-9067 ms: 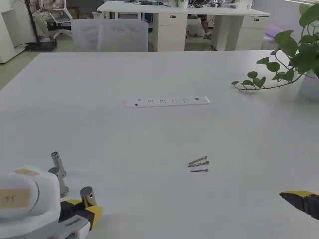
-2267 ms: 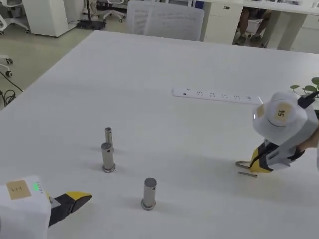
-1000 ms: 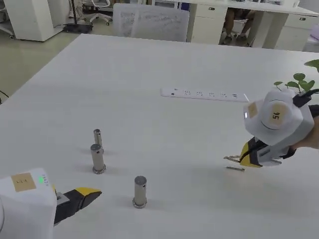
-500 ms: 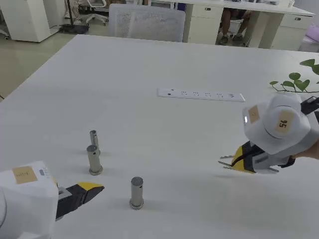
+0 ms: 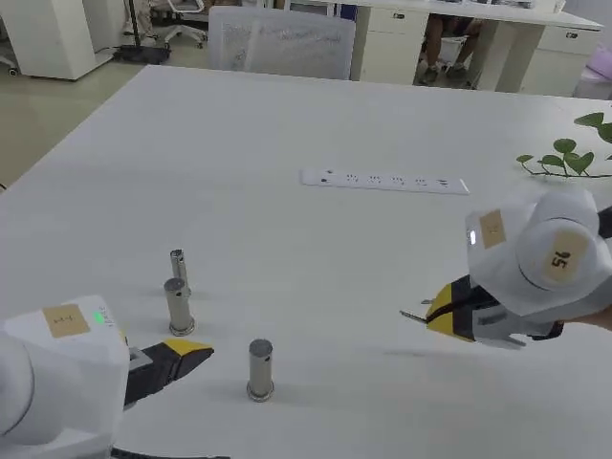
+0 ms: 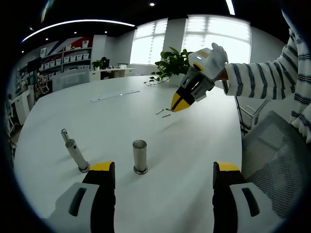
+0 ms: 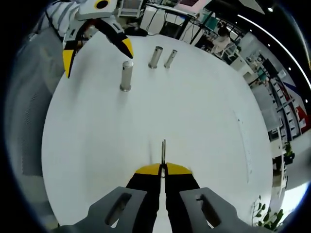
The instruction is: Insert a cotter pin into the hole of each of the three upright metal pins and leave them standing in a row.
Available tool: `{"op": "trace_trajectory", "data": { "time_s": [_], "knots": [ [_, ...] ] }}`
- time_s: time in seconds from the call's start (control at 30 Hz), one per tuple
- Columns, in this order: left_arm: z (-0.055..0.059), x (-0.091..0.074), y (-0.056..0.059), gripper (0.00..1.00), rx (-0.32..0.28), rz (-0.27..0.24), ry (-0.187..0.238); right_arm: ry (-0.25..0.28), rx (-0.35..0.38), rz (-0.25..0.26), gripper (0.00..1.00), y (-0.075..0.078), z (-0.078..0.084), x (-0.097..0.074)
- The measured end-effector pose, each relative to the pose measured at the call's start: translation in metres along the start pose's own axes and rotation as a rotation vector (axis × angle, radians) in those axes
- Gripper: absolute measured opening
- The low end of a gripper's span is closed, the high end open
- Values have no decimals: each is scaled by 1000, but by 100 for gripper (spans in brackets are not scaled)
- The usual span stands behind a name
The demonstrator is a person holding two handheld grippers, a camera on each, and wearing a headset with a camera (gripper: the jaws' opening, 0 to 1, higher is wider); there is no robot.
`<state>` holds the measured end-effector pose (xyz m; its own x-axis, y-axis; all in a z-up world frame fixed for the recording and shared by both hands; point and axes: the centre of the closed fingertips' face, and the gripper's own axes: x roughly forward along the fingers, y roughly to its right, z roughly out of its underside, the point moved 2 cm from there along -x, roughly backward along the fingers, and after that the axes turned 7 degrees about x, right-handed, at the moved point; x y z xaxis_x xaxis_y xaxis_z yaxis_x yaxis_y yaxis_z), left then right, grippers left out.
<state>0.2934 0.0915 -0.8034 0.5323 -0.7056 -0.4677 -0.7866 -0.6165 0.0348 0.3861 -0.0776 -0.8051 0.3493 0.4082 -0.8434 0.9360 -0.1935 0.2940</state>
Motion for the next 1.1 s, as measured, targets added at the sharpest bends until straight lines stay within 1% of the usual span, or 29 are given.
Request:
{"op": "trace_trajectory", "data": {
  "time_s": [0.03, 0.13, 0.27, 0.4, 0.53, 0.6, 0.73, 0.97, 1.03, 1.1],
  "knots": [
    [-1, 0, -2, 80, 12, -14, 1, 4, -3, 4, 2, -1, -1, -1],
    [-3, 0, -2, 77, 12, -11, 4, 13, -8, 14, 2, -5, -3, -4],
    [-5, 0, -3, 76, 12, -12, 7, 29, -19, 30, 2, -11, -8, -9],
    [-9, 2, -4, 73, -14, -13, 21, 43, -24, 40, 2, -18, -13, -13],
    [-14, 4, -5, 70, -11, -18, 29, 52, -15, 49, 2, -24, -17, -15],
    [-17, 6, -4, 69, -20, -11, 34, 60, -6, 52, 2, -27, -18, -16],
    [-20, 8, -1, 66, -6, -5, 39, 75, 1, 71, 2, -31, -22, -20],
    [-31, 12, -1, 61, -6, -3, 67, 103, 4, 103, 2, -36, -29, -30],
    [-35, 14, -1, 59, -8, 1, 75, 105, 11, 90, 2, -39, -30, -31],
    [-39, 16, 0, 58, -7, 7, 83, 107, 6, 93, 2, -41, -30, -31]
  ]
}}
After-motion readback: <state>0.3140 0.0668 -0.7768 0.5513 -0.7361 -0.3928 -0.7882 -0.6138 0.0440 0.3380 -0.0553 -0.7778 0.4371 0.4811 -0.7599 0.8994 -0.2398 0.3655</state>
